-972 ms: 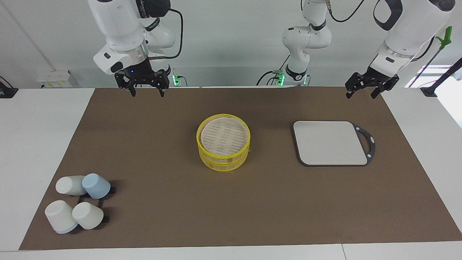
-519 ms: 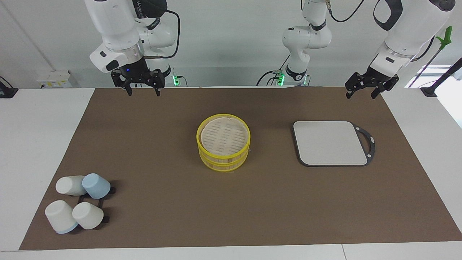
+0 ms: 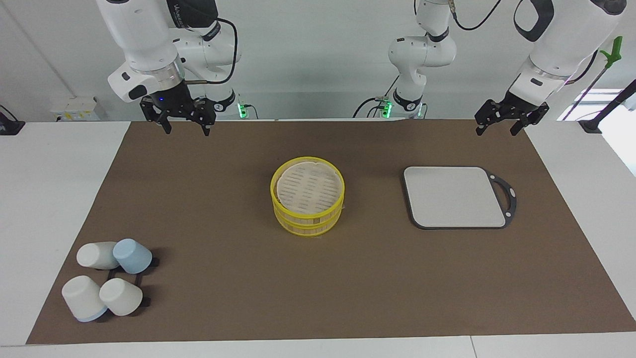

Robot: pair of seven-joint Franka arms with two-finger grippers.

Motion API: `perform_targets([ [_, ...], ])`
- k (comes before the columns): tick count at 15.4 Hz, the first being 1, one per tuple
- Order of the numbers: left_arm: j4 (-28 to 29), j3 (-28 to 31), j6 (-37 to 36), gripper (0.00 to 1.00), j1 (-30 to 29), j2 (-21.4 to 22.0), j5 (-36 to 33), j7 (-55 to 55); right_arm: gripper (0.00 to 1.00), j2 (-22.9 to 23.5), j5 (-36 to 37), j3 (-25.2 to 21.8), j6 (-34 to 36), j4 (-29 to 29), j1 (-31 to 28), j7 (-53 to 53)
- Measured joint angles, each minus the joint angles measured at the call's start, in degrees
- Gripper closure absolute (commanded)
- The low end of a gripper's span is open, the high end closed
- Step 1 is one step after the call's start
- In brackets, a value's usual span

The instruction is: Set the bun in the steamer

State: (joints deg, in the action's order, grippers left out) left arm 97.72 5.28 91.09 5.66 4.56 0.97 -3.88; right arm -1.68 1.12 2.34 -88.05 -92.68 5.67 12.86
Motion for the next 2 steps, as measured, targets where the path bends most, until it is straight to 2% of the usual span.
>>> perform_targets([
  [2,0.00,-0.01,0.00,0.00,0.00,0.01,0.01,0.00,0.00,0.00,0.00,-0.08,-0.11,0.01,0.00,0.00],
])
